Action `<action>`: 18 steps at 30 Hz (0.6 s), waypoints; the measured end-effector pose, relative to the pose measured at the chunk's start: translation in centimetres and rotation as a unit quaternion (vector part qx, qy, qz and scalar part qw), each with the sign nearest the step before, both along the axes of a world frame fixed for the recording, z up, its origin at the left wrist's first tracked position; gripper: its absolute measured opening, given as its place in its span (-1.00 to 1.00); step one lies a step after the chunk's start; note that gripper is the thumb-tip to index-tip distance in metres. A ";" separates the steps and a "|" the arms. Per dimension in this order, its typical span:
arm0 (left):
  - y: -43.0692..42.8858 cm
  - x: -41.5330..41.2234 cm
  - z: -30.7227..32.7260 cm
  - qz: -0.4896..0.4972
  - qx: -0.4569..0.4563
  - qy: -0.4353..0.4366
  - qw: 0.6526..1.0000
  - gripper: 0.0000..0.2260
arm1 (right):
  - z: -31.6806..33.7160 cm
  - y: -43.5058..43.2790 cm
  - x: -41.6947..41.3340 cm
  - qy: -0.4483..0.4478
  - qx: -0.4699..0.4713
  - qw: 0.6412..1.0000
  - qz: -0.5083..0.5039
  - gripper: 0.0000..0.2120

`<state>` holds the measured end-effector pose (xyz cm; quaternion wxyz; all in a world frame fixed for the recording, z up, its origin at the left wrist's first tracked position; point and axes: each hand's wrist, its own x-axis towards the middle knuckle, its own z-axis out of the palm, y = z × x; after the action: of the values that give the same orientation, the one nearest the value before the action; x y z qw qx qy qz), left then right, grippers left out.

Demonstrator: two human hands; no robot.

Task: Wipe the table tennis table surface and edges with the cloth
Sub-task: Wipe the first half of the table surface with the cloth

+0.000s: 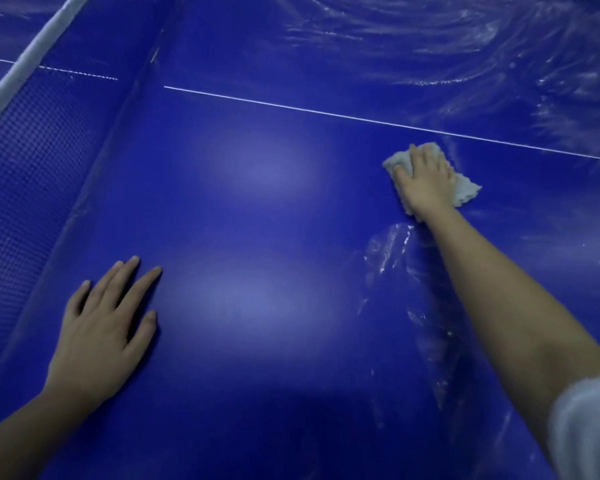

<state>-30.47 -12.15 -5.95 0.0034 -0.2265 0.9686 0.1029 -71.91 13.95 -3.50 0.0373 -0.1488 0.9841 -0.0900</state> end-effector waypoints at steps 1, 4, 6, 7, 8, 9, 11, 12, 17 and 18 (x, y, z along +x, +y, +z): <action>0.0 0.1 0.1 -0.002 0.000 0.000 1.000 -0.50 | -0.4 -0.1 2.2 0.005 0.010 1.000 0.028 -0.47; 0.1 -0.1 0.2 0.001 -0.003 0.001 1.000 -0.50 | -1.3 -0.5 11.9 0.031 0.013 0.971 0.236 -0.41; 0.2 -0.1 0.2 0.004 -0.004 0.008 1.000 -0.50 | -1.3 0.2 17.5 0.025 0.002 0.929 0.368 -0.39; 0.3 -0.1 0.2 0.006 -0.004 0.012 1.000 -0.49 | -1.1 0.6 18.4 0.009 0.006 0.923 0.385 -0.38; 0.3 -0.1 0.3 0.006 -0.004 0.015 1.000 -0.49 | -0.7 1.2 18.0 0.001 0.013 0.929 0.371 -0.37; 0.3 -0.1 0.3 0.006 -0.006 0.016 1.000 -0.49 | -0.6 1.8 16.5 0.016 0.021 0.946 0.322 -0.35; 0.3 -0.1 0.4 0.006 -0.006 0.015 1.000 -0.47 | -0.3 3.4 12.4 0.025 0.038 0.982 0.183 -0.39; 0.4 -0.2 0.4 0.007 -0.005 0.016 1.000 -0.47 | 0.0 4.3 10.5 0.018 0.041 0.992 0.116 -0.43; 0.7 -0.2 0.8 0.007 -0.001 0.020 1.000 -0.44 | -0.2 3.3 14.0 0.021 0.059 0.992 0.111 -0.45; 0.8 -0.2 0.9 0.009 -0.001 0.020 1.000 -0.44 | -0.4 2.6 17.0 0.029 0.048 0.981 0.185 -0.45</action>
<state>-30.65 -11.39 -5.05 -0.0175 -0.2326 0.9665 0.1069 -54.93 16.57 -3.93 0.0321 -0.3284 0.9435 -0.0303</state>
